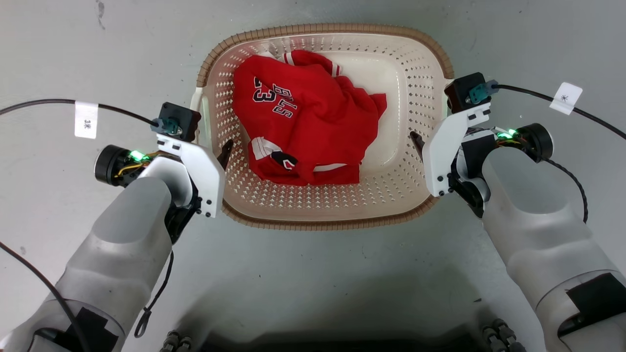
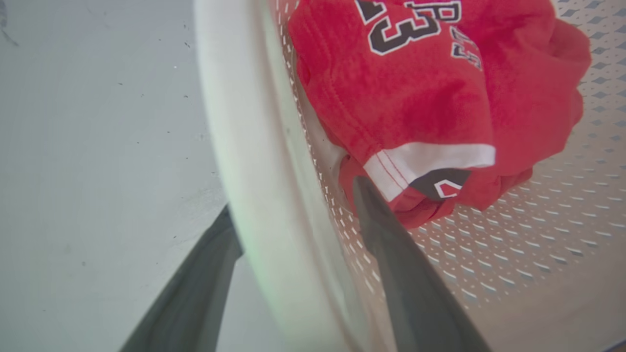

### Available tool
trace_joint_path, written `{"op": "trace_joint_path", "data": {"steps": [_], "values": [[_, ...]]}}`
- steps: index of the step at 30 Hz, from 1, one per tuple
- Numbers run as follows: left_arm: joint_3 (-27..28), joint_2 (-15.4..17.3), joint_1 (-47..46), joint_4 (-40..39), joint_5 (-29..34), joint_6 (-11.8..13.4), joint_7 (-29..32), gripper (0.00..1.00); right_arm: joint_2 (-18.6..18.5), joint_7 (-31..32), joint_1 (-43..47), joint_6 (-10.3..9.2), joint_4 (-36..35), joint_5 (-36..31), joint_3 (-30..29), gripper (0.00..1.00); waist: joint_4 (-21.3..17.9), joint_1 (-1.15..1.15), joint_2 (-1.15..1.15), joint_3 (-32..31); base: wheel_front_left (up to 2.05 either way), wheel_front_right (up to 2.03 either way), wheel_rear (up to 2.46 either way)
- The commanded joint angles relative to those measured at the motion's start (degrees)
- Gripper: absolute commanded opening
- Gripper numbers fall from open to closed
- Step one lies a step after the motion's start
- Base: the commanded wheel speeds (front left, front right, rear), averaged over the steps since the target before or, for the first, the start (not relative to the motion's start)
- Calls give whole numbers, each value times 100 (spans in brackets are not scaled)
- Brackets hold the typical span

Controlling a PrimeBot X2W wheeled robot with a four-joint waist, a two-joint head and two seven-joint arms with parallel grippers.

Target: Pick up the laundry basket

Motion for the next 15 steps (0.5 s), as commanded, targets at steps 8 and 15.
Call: {"op": "trace_joint_path", "data": {"steps": [8, 15], "values": [[-608, 128, -232, 12, -570, -6, -105, 100, -6, -43, -272, -4, 215, 121, 115, 100, 32, -1, 0, 91, 0, 0, 0], [-1085, 197, -305, -55, -1045, -1, -23, 0, -6, 28, -294, -3, 262, 249, 289, 0, 58, -1, 0, 102, 0, 0, 0]]}}
